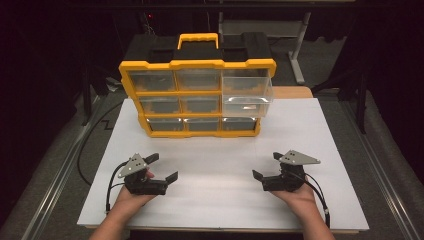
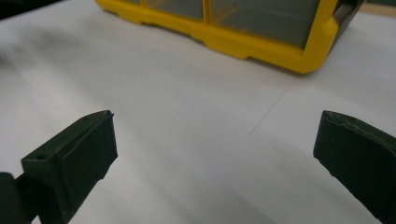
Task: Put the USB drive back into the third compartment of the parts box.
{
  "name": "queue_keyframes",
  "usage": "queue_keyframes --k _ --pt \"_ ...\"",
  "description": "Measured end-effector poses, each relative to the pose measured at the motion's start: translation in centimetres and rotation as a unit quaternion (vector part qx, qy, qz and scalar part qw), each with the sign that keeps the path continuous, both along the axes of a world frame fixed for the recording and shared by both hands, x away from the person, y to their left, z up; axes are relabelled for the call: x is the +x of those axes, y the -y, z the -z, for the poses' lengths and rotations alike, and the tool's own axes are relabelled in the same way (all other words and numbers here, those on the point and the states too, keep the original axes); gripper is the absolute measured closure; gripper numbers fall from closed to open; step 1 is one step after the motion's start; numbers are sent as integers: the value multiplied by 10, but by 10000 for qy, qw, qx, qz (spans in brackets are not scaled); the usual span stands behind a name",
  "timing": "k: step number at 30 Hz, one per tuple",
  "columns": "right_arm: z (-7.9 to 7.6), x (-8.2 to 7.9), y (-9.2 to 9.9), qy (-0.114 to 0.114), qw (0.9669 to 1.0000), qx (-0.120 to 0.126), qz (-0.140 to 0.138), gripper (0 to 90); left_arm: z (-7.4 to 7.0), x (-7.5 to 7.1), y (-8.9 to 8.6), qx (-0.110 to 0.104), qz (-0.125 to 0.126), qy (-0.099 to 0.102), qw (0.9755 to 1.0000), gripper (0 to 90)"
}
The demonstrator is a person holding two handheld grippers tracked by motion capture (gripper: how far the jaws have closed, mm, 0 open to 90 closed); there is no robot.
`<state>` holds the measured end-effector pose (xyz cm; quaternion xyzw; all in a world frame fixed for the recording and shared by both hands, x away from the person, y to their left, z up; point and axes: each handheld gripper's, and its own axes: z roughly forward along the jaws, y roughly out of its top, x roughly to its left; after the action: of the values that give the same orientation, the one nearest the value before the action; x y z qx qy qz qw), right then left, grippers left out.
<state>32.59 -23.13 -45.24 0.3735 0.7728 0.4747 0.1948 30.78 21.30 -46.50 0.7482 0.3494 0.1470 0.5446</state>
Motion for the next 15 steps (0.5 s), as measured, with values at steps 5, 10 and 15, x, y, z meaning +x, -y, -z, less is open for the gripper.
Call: queue_keyframes --k 5,10,15 --pt "4 -16 9 338 9984 363 259 0 1 1 0 19 -48 -56 10000 2" --pt "13 -21 16 259 9985 362 317 0 1 0 2 27 -52 -36 10000 2" --pt "10 -21 14 361 9982 394 289 0 1 -3 3 78 -44 -26 10000 2"
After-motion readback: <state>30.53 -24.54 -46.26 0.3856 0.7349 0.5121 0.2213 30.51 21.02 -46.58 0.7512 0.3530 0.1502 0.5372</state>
